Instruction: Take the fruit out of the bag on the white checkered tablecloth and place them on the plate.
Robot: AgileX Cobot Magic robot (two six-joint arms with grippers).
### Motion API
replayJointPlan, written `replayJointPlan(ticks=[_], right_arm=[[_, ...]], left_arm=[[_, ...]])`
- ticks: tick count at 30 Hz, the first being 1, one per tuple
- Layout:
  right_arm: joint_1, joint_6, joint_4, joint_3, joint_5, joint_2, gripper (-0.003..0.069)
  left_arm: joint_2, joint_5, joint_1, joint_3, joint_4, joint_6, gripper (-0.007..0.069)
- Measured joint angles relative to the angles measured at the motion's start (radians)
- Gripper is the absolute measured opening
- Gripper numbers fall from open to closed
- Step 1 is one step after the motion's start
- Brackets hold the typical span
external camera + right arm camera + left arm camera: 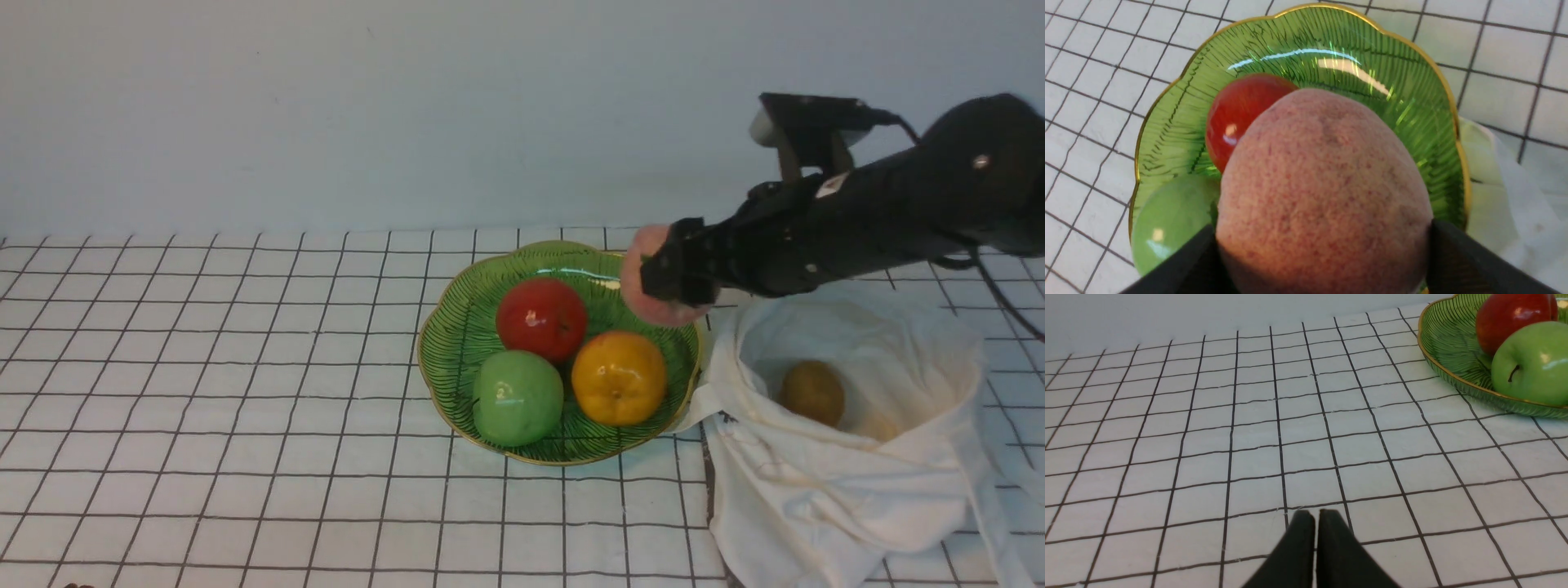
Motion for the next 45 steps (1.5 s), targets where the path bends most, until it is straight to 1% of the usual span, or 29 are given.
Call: replayJointPlan(ticks=[1, 4, 6, 8, 9, 17, 19, 20, 21, 22, 23, 24, 26, 28, 29, 30, 32, 33, 34, 36, 37, 39, 42, 45], right_arm=[[0.002, 0.0, 0.0, -0.006, 0.0, 0.007, 0.0561], [0.02, -0.005, -0.003, -0.118, -0.005, 0.112, 0.0566], [0.022, -0.009, -0.004, -0.163, -0.01, 0.161, 0.06], [0.024, -0.019, -0.004, -0.214, -0.016, 0.212, 0.0665], [0.024, -0.024, -0.004, -0.23, -0.019, 0.23, 0.0676], [0.024, -0.033, -0.01, -0.263, -0.003, 0.258, 0.0691], [0.024, -0.033, -0.023, -0.286, 0.036, 0.258, 0.0691], [0.024, -0.033, -0.04, -0.314, 0.092, 0.254, 0.0691], [0.024, -0.033, -0.043, -0.314, 0.092, 0.253, 0.0691], [0.024, -0.033, -0.077, -0.373, 0.204, 0.241, 0.0688], [0.024, -0.032, -0.097, -0.395, 0.245, 0.233, 0.068], [0.024, -0.026, -0.13, -0.445, 0.333, 0.217, 0.066], [0.024, -0.004, -0.173, -0.512, 0.443, 0.196, 0.0621], [0.024, 0.042, -0.237, -0.62, 0.593, 0.164, 0.0536], [0.024, 0.052, -0.249, -0.642, 0.614, 0.158, 0.0515], [0.024, 0.095, -0.31, -0.726, 0.665, 0.133, 0.0409], [0.024, 0.144, -0.372, -0.774, 0.68, 0.085, 0.0274], [0.024, 0.153, -0.376, -0.776, 0.681, 0.08, 0.026], [0.024, 0.18, -0.411, -0.783, 0.692, 0.031, 0.0136], [0.024, 0.202, -0.43, -0.767, 0.699, -0.02, 0.0053], [0.024, 0.207, -0.435, -0.746, 0.7, -0.058, 0.0025], [0.024, 0.212, -0.436, -0.685, 0.702, -0.137, 0.0], [0.024, 0.217, -0.436, -0.559, 0.707, -0.274, -0.0012], [0.024, 0.226, -0.439, -0.365, 0.71, -0.462, -0.0013]], left_arm=[[0.0, 0.0, 0.0, 0.0, 0.0, 0.0, -0.0008], [0.0, 0.0, 0.0, 0.0, 0.0, 0.0, -0.0008], [0.0, 0.0, 0.0, 0.0, 0.0, 0.0, -0.0008], [0.0, 0.0, 0.0, 0.0, 0.0, 0.0, -0.0008], [0.0, 0.0, 0.0, 0.0, 0.0, 0.0, -0.0008], [0.0, 0.0, 0.0, 0.0, 0.0, 0.0, -0.0008], [0.0, 0.0, 0.0, 0.0, 0.0, 0.0, -0.0008], [0.0, 0.0, 0.0, 0.0, 0.0, 0.0, -0.0008], [0.0, 0.0, 0.0, 0.0, 0.0, 0.0, -0.0008], [0.0, 0.0, 0.0, 0.0, 0.0, 0.0, -0.0008], [0.0, 0.0, 0.0, 0.0, 0.0, 0.0, -0.0008], [0.0, 0.0, 0.0, 0.0, 0.0, 0.0, -0.0008], [0.0, 0.0, 0.0, 0.0, 0.0, 0.0, -0.0008], [0.0, 0.0, 0.0, 0.0, 0.0, 0.0, -0.0008], [0.0, 0.0, 0.0, 0.0, 0.0, 0.0, -0.0008], [0.0, 0.0, 0.0, 0.0, 0.0, 0.0, -0.0008], [0.0, 0.0, 0.0, 0.0, 0.0, 0.0, -0.0008], [0.0, 0.0, 0.0, 0.0, 0.0, 0.0, -0.0008], [0.0, 0.0, 0.0, 0.0, 0.0, 0.0, -0.0008], [0.0, 0.0, 0.0, 0.0, 0.0, 0.0, -0.0008], [0.0, 0.0, 0.0, 0.0, 0.0, 0.0, -0.0008], [0.0, 0.0, 0.0, 0.0, 0.0, 0.0, -0.0008], [0.0, 0.0, 0.0, 0.0, 0.0, 0.0, -0.0008], [0.0, 0.0, 0.0, 0.0, 0.0, 0.0, -0.0008]])
